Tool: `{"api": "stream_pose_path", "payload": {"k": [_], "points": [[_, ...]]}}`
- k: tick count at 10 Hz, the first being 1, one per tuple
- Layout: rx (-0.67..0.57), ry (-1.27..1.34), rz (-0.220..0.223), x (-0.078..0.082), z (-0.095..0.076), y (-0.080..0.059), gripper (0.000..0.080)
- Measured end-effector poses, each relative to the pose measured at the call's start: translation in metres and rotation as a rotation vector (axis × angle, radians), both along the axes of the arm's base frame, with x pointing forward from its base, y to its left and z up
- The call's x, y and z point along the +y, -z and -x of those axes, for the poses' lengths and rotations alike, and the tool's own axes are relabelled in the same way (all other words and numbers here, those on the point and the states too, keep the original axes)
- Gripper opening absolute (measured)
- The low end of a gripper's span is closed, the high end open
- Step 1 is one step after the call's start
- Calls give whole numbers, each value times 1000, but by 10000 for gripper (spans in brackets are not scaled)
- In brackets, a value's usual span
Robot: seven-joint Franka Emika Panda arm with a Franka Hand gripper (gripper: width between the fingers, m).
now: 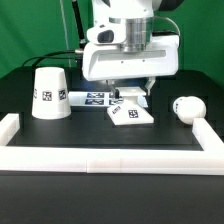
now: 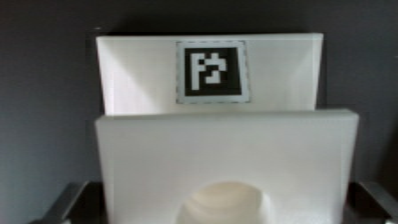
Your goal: Assemble lamp
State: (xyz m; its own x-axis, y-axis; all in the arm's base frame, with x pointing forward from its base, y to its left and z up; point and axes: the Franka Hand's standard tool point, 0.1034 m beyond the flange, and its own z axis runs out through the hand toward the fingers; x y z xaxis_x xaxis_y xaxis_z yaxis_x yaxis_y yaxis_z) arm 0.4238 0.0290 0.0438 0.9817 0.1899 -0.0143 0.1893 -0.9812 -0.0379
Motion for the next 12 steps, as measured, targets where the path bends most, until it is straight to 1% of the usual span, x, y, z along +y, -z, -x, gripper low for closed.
{"api": "stream_pose_path", "payload": {"k": [1,4,6,7,12], "points": [[-5,1,-1,2,-5,0,535],[-51,13,-8,17,-36,0,535],[-85,34,-16,30,-59,0,537],[-115,28,-19,33,-68,-1,537],[-114,25,-19,33,-68,-1,537]]}}
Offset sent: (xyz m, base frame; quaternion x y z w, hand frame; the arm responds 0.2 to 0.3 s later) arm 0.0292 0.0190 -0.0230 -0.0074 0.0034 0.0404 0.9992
